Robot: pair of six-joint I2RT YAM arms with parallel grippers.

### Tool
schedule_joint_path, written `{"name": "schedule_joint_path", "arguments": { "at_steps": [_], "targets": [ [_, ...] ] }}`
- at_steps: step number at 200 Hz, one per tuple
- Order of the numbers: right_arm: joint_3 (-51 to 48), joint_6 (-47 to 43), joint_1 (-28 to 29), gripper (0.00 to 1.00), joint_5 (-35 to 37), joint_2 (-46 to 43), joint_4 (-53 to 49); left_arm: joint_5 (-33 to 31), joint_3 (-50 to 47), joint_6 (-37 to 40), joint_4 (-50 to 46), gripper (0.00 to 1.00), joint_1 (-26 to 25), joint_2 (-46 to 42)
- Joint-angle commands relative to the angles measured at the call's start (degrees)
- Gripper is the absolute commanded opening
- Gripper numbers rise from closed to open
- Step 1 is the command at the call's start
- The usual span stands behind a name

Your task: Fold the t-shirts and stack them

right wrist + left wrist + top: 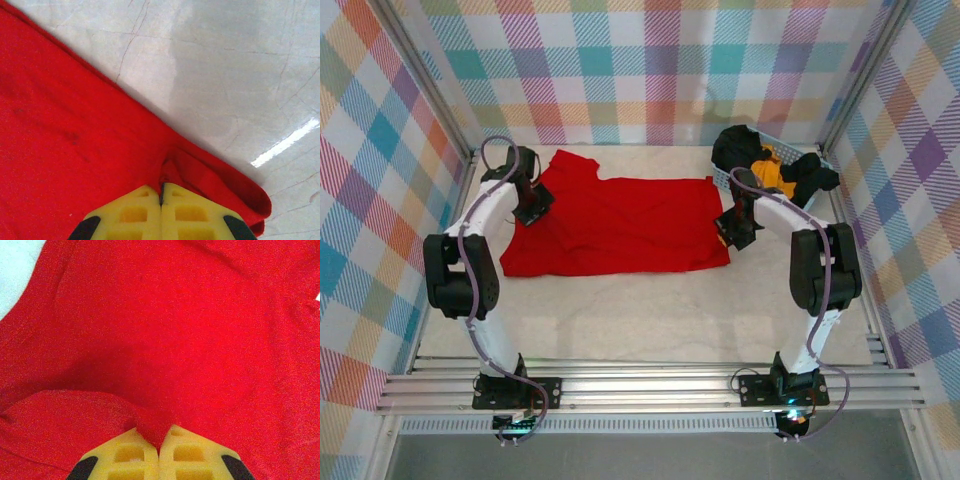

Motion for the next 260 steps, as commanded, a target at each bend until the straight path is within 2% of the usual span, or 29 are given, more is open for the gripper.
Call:
{"name": "schedule_joint_path", "arguments": {
  "at_steps": [1,95,119,129,143,169,180,207,228,260],
  "targets": [
    [0.0,1.9,-0.2,0.0,1.4,-0.3,-1.5,1.6,2.1,1.4,0.7,0.0,0.8,1.0],
    [-0.6,1.3,-0.2,0.0,0.9,-0.1,2.3,2.1,6.1,3.8,1.1,0.0,0.9,6.5],
    [2.3,-3.0,-0.1,0.19,-0.7,0.1,1.8,4.0,8.7,4.6,1.4,0.0,1.2,9.4],
    [2.8,-4.5,0.1,0.25,-0.4,-1.0,1.2,4.2,10.2,4.7,0.8,0.09,1.3,10.6],
    [2.8,-7.0,0.5,0.32,-0.4,-3.8,1.7,4.5,10.9,4.2,0.6,0.36,1.6,11.0],
    [3.1,-13.1,2.3,0.41,-0.7,-8.2,0.5,5.2,7.3,3.4,1.8,0.57,1.8,6.0],
    [2.6,-15.1,3.4,0.43,-1.4,-9.9,-0.3,6.7,2.4,1.6,3.9,0.61,1.8,1.4],
    [-1.7,-17.0,6.7,0.45,-4.8,-14.0,1.9,12.5,-9.3,-6.0,6.4,0.56,1.0,-5.7],
    [-3.5,-17.3,9.4,0.44,-5.9,-15.5,2.9,16.4,-17.5,-12.9,11.8,0.54,-1.4,-7.4],
    [-4.2,-16.7,10.6,0.44,-7.3,-16.0,3.5,14.8,-20.0,-17.3,13.8,0.53,-3.6,-5.5]
  ]
}}
